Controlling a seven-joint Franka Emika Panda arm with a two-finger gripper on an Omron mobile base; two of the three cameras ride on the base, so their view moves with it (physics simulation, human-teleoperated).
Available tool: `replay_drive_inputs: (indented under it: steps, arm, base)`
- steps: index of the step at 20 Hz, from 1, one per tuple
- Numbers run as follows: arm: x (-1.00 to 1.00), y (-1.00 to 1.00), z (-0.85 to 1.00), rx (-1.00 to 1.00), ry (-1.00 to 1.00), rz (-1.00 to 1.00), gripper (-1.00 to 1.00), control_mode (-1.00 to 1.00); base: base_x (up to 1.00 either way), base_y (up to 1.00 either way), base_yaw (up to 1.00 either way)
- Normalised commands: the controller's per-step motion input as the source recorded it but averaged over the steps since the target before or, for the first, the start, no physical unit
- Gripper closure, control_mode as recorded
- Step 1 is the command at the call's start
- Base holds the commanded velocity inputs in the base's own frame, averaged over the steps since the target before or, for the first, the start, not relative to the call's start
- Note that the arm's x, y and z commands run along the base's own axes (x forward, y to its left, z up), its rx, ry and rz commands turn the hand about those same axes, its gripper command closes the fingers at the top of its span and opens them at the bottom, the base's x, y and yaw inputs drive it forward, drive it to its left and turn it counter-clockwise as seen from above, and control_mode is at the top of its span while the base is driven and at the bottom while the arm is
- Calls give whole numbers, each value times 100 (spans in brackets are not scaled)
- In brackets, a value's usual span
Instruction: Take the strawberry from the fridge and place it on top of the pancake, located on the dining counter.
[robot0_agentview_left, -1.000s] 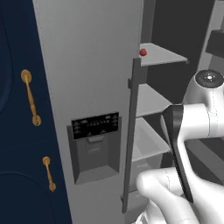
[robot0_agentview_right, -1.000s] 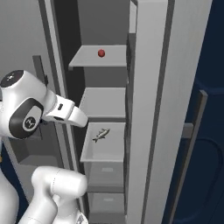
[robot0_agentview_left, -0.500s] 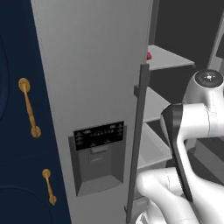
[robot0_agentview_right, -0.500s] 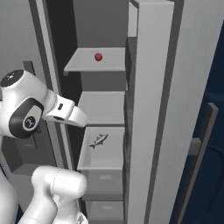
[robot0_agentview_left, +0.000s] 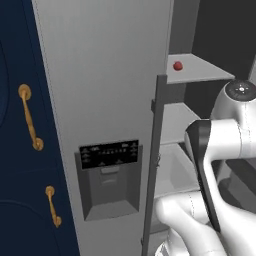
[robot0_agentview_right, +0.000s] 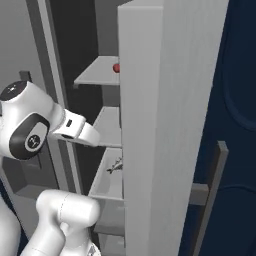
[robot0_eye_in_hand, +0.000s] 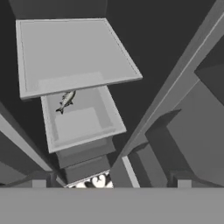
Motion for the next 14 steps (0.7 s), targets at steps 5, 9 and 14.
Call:
replay_drive_inputs:
  steps: [5, 9, 14]
  arm:
    - [0, 0, 0, 0, 0, 0, -100, 100]
    - [0, 0, 0, 0, 0, 0, -100, 100]
    - [42, -28, 35, 13, -13, 9, -100, -100]
  base:
    - [66, -21, 28]
    - [46, -39, 18]
    - [0, 0, 0]
